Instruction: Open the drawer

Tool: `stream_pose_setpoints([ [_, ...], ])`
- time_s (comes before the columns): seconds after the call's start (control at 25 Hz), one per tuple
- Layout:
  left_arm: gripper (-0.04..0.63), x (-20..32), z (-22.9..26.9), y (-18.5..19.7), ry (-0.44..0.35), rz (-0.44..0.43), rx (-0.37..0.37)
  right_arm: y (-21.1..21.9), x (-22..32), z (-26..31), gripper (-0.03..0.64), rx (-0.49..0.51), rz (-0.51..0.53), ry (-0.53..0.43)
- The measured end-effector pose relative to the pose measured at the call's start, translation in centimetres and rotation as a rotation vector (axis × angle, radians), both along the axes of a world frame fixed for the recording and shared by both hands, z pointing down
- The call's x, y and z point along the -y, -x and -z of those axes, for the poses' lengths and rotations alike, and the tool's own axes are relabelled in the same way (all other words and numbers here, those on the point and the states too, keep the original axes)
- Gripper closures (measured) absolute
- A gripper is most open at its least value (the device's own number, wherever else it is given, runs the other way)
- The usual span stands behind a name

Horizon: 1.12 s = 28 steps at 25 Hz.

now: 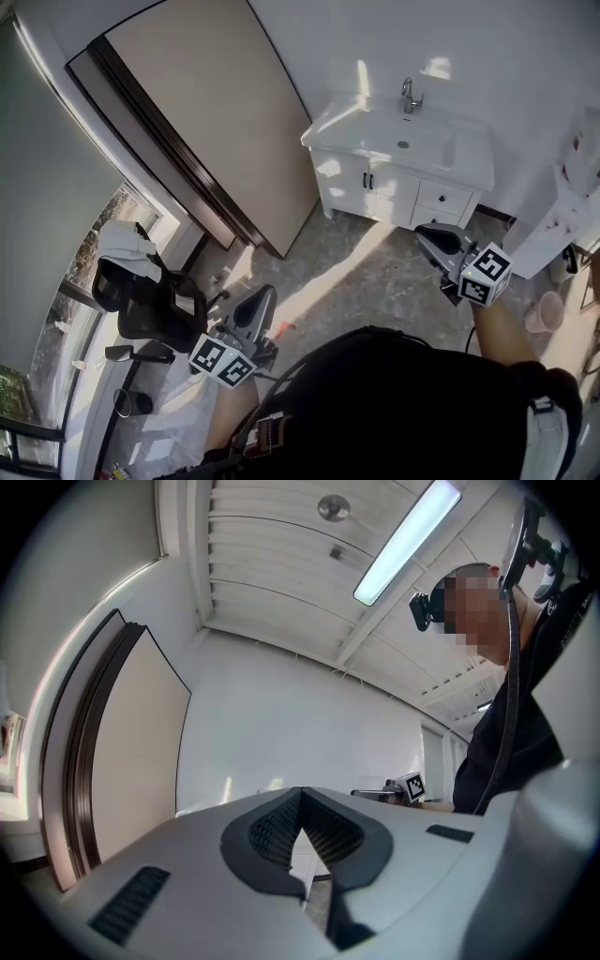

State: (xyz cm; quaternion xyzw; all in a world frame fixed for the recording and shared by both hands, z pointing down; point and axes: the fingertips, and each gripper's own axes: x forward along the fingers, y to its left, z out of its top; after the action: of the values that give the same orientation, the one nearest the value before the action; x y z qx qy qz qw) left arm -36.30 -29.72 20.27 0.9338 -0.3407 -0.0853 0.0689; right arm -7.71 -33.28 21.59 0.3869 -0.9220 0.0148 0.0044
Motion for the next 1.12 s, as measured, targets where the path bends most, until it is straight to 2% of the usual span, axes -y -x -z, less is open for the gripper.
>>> stream_pose_setpoints([
  [0.24,0.595,6.2,1.3,7.4,-0.018,-0.030,0.014,7.4,5.6,1.3,0.609,0.011,-0.035,-0.018],
  [0.44,0.595,10.3,0.6,13.6,-0.005,-0.017,0.014,12.7,10.0,0.8,0.609,0.002,-0.050,0.001],
  [0.56,0.595,12.9,0.1,16.0,0.007,-0.007,0.008,15.1,12.4,0.6,0.609,-0.002,-0.045,0.006],
  [0.88,0.595,17.7,-1.5,16.8,0.031,-0.017,0.008,16.2,17.8,-0.9,0.609,0.002,-0.046,0.037],
  [1.12,0.595,23.3,-2.0,14.3,0.046,0.010,0.015,14.3,24.0,-1.8,0.609,0.007,-0.008,0.043],
])
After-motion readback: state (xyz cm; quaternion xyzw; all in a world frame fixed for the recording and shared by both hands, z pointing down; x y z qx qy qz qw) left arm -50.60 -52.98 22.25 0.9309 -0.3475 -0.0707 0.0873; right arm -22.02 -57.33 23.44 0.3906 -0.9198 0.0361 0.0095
